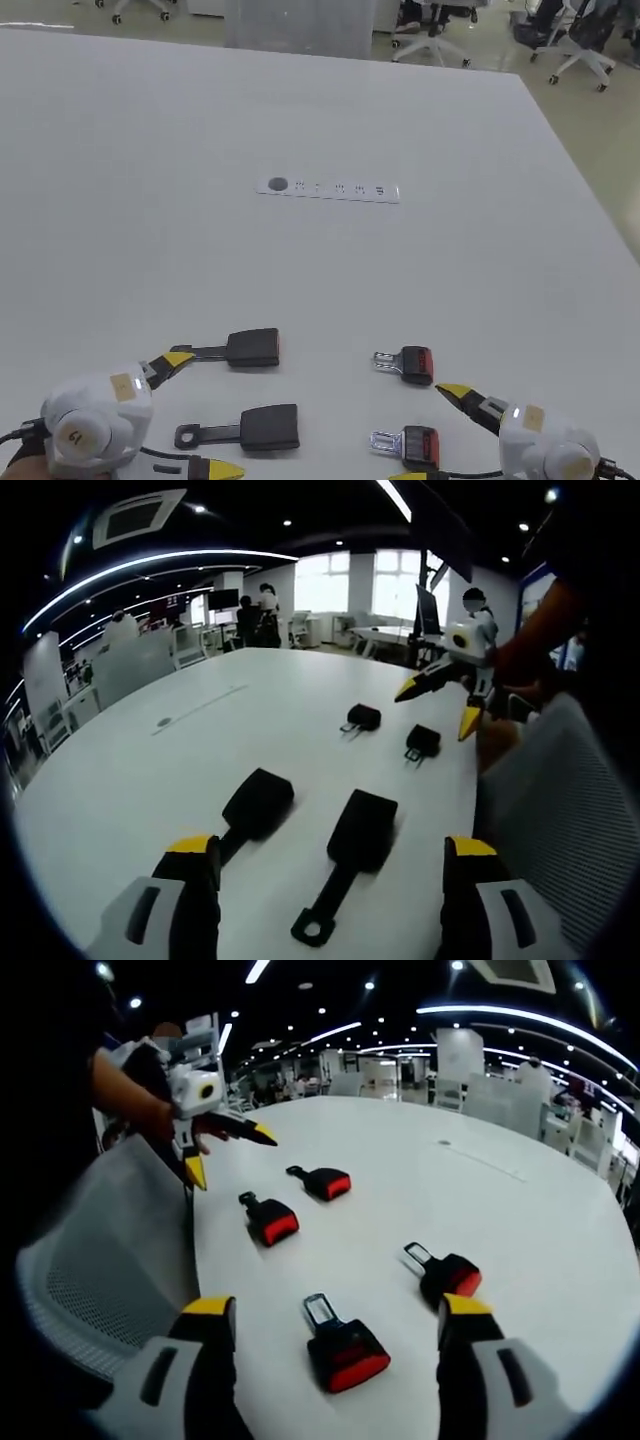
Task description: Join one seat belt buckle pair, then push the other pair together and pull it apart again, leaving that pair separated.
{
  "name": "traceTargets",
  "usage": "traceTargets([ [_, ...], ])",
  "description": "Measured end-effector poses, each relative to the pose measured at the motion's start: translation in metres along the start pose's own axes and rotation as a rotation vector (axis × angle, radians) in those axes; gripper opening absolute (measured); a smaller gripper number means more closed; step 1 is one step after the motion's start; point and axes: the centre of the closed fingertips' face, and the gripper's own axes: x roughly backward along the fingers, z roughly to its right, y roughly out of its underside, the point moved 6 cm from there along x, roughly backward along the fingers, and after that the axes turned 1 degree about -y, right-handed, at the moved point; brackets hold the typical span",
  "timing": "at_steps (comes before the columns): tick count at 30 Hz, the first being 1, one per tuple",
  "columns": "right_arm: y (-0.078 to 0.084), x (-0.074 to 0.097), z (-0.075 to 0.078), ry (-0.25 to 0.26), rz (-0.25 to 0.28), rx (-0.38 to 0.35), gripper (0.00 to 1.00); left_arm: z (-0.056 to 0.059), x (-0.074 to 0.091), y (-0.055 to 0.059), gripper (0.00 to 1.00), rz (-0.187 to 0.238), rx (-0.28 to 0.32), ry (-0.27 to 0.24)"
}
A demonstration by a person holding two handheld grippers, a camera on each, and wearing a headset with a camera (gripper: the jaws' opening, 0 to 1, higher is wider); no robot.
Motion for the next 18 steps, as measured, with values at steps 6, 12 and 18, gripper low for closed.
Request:
traceTargets([
  [6, 0.007, -0.003, 0.002, -0.032, -0.028, 0.005, 0.83, 0.004, -0.014, 0.004, 0.91, -0.033, -0.029, 0.042],
  [12, 0.016, -0.005, 0.005, -0.054, -0.054, -0.004, 0.8, 0.009, -0.026, 0.008, 0.87, -0.063, -0.073, 0.082],
  [18, 0.021, -0.003, 0.009, -0.081, -0.096, 0.017, 0.8, 0.008, -0.038, 0.012, 0.84, -0.087, -0.096, 0.108],
])
